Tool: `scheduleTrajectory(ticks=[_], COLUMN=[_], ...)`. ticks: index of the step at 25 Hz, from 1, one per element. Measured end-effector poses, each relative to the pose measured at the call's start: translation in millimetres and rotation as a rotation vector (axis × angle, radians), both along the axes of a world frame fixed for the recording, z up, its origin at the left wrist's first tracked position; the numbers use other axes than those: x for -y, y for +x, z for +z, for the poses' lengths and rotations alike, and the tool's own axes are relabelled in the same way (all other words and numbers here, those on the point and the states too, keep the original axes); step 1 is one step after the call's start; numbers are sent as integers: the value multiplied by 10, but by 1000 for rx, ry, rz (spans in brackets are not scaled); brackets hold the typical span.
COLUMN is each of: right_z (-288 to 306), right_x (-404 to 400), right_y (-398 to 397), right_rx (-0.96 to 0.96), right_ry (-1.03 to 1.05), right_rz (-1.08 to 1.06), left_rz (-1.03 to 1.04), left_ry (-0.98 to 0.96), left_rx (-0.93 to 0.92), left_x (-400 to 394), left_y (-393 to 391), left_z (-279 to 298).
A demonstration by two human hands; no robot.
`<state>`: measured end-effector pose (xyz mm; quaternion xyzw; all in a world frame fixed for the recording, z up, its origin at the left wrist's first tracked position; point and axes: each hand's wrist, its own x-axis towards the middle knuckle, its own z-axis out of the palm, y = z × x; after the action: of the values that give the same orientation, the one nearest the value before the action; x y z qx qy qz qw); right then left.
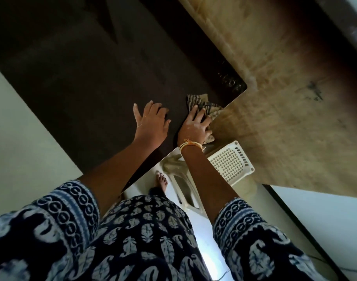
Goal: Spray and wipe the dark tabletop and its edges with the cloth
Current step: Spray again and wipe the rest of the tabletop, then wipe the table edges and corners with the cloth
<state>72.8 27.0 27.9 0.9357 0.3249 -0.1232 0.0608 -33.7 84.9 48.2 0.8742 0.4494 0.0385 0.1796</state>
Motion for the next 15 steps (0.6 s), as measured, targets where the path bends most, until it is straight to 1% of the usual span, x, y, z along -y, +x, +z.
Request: scheduleTrajectory(ticks=[4,6,9,11,13,14,15], right_z=[55,105,267,386,550,629,739], right_x=[355,499,677,749,782,770,754], right_y=[-445,-670,-940,-978,-955,-929,-932], right_rx=[4,-9,-108,-225,-367,-455,-605], right_ry=[-4,6,61,255,510,612,705], right_rz=[-130,-144,-145,-287,-507,-624,-738], left_rz=[-77,-103,-148,-162,-145,-134,-136], left_ry=[12,10,33,59,63,48,16], left_rx=[86,87,87,119,158,187,222], left_x=[208,271,319,338,318,294,269], left_y=[-450,-662,-1001,-1204,-1371,-1438,-1512], left_z=[82,115,160,175,190,191,194])
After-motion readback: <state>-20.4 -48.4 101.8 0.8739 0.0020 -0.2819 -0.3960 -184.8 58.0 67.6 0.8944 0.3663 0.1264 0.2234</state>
